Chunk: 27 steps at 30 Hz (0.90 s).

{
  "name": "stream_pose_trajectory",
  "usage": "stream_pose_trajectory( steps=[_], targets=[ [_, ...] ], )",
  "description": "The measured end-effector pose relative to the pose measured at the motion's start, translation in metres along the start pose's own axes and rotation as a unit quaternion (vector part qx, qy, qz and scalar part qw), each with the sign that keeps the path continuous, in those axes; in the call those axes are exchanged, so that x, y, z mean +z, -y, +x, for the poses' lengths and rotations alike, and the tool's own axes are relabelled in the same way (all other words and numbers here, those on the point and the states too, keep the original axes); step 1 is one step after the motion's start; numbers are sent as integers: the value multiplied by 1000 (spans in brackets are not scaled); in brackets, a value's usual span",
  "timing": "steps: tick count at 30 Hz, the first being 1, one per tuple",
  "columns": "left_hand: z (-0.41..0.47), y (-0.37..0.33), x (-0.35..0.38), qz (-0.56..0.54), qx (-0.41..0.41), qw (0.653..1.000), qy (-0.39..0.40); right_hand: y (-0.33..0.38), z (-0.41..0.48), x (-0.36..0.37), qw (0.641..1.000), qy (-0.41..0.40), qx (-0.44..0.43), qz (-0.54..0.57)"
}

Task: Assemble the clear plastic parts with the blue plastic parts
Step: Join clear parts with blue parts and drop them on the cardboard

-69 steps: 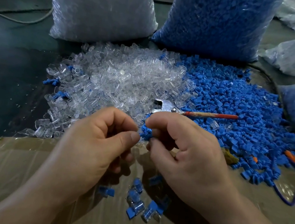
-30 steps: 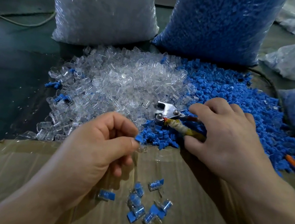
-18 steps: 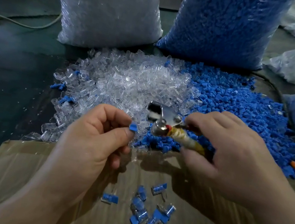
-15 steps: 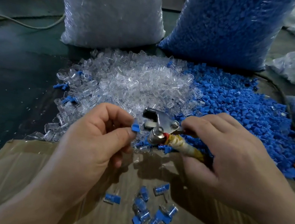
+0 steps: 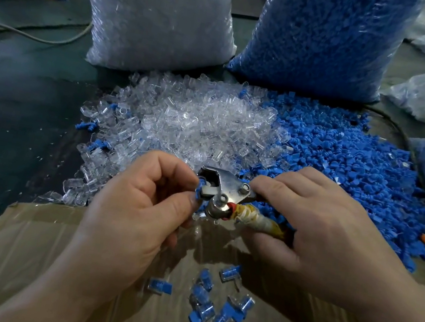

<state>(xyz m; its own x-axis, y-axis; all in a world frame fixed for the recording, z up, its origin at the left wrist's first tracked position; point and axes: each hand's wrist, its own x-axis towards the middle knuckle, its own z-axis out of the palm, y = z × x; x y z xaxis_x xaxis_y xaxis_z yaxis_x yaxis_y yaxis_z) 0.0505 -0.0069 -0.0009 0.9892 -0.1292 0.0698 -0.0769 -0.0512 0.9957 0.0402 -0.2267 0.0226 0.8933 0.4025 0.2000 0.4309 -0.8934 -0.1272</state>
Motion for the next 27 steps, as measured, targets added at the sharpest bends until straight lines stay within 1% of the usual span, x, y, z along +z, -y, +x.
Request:
stream_pose_trajectory(
  steps=[5,10,13,15,18,20,23,25,27],
  targets=[
    [-2,0,1,19,3,1000,-12,3,1,2,1000,-13,5,1],
    [-3,-2,0,34,7,999,-8,3,1,2,1000,-12,10,9],
    [0,1,-2,70,10,997,-21,-3,0,1,1000,-16,22,-3],
    [2,1,-3,64,-12,998,-26,-11,1,1,998,-29,55,-32],
    [2,1,0,82,-62,995,14,-20,11,3,990,-11,124,-64],
    [0,1,4,99,-88,991,34,-21,19,7,986,17,143,-78],
    [-1,0,8,106,-99,989,29,-21,21,12,984,33,152,-81],
    [-2,-1,8,99,-104,989,24,-21,19,11,985,6,155,-76],
    [-3,-1,8,115,-93,989,23,-17,15,8,985,-59,148,-63]
  ],
)
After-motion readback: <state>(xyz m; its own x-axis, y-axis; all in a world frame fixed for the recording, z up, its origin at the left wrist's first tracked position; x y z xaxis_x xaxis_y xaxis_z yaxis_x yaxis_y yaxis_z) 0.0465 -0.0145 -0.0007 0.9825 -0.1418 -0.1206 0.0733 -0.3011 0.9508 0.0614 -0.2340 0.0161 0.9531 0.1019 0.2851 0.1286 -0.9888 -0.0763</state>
